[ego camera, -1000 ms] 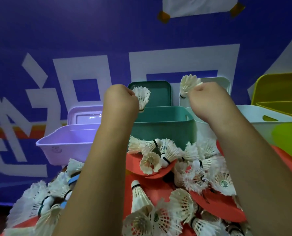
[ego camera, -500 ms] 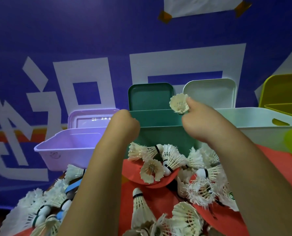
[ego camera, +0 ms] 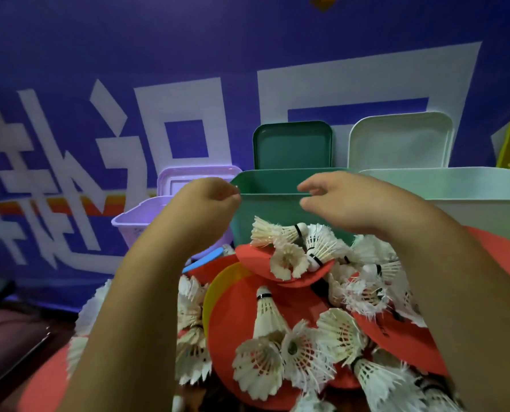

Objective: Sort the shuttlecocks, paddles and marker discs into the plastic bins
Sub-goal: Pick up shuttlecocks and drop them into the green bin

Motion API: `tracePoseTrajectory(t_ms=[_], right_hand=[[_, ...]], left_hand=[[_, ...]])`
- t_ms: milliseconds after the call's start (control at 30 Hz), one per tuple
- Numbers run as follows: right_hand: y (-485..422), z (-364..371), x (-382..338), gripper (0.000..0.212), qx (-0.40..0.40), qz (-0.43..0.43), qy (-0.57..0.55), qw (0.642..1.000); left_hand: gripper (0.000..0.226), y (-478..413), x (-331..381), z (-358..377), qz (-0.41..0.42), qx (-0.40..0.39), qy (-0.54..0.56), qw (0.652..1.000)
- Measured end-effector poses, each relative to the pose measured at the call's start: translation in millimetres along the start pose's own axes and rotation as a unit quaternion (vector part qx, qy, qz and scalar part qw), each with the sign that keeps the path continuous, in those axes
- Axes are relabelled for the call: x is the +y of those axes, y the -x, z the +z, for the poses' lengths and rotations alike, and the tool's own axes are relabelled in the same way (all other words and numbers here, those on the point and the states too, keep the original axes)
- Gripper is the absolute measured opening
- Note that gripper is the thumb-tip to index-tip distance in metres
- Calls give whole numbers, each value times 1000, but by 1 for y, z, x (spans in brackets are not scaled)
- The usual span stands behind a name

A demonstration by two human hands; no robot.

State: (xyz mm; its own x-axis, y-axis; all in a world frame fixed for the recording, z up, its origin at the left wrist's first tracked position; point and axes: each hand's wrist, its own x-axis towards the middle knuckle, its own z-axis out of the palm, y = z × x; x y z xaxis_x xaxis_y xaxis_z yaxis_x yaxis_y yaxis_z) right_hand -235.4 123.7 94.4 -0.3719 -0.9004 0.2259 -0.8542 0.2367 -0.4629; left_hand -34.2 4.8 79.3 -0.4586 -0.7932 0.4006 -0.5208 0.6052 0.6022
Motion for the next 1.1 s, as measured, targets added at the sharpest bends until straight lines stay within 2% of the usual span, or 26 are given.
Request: tracePoseTrajectory(t_ms=[167,400,600,733,833,933,1100], right_hand=[[19,10,-22,48,-125,-106,85,983],[36,42,-51,49,-253,-238,96,933],[45,69,-63,44,-337,-295,128,885],[50,80,-65,42,-342,-297,182,873],[51,90,-63,33,-321,-308,236,864],[50,99,-61,23,-300,-317,266,859],[47,103,-56,18,-276,-322,263,867]], left_hand=[[19,63,-33,-26,-35,35,33,998],[13,137,-83,-41,-50,92,-16,994],[15,176,-116,-24,-53,56,-78,994],[42,196,-129,-20,-1,-26,-155,988],[58,201,-131,-19,26,-92,-225,970],[56,200,-136,-11,44,-111,-301,946],[39,198,-138,-6,44,-90,-296,950]])
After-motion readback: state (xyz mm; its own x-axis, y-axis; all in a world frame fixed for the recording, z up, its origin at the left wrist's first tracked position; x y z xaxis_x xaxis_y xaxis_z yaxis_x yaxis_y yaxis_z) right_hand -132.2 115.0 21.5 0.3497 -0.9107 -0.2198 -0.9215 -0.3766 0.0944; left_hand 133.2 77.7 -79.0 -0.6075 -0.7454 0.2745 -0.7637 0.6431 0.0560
